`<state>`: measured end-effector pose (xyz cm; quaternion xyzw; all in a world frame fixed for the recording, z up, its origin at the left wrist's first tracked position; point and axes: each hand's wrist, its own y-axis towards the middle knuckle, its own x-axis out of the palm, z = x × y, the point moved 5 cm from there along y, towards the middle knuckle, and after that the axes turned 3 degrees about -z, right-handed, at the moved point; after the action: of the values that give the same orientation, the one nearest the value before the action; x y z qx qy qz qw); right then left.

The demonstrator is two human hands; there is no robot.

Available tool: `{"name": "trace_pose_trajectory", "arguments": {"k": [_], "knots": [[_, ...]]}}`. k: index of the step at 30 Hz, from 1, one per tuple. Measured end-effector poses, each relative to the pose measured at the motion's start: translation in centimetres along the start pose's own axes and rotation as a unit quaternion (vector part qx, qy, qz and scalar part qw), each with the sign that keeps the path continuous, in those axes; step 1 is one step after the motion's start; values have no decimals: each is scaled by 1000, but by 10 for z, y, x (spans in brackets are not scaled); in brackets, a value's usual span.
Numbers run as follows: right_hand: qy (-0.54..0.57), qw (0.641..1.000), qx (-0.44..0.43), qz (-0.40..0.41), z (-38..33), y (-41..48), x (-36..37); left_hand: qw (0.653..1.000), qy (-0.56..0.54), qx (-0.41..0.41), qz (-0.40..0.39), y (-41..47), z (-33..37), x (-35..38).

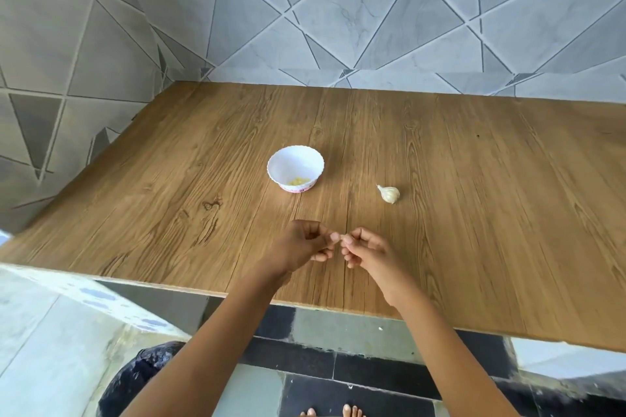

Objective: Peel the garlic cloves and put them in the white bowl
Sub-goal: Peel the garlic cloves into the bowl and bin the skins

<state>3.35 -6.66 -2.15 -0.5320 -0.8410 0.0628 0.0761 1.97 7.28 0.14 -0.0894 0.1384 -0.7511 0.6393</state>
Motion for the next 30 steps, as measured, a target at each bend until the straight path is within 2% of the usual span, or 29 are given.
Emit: {"name": "trace_pose_trajectory", "arguments": {"k": [2, 5, 8, 10, 12, 17, 22, 25, 30], "knots": [[-76, 996, -35, -17, -3, 3, 1, 1000, 2, -14, -7, 0, -1, 0], [-238, 960, -148, -6, -11, 6, 3, 995, -66, -75, -22, -2, -5, 0], [-283, 931, -229, 26, -18, 7, 5, 986, -131, -102, -18, 0, -7, -1], [-226, 956, -187, 15, -15, 9, 5, 990, -110, -81, -15, 3, -4, -4], [-126, 986, -107, -11, -9, 10, 7, 999, -24, -42, -15, 5, 0, -8], [-102, 993, -52, -24, -7, 12, 9, 985, 161, 54, -12, 10, 14, -13], [12, 999, 26, -14, -5, 15, 11, 950, 271, 154, 33, 12, 24, -14], [-97, 995, -24, -2, -3, 16, 4, 956, 258, 135, 32, 13, 19, -17], [-261, 944, -195, 47, -12, 14, -1, 987, 161, 20, -10, 13, 9, -19]]}}
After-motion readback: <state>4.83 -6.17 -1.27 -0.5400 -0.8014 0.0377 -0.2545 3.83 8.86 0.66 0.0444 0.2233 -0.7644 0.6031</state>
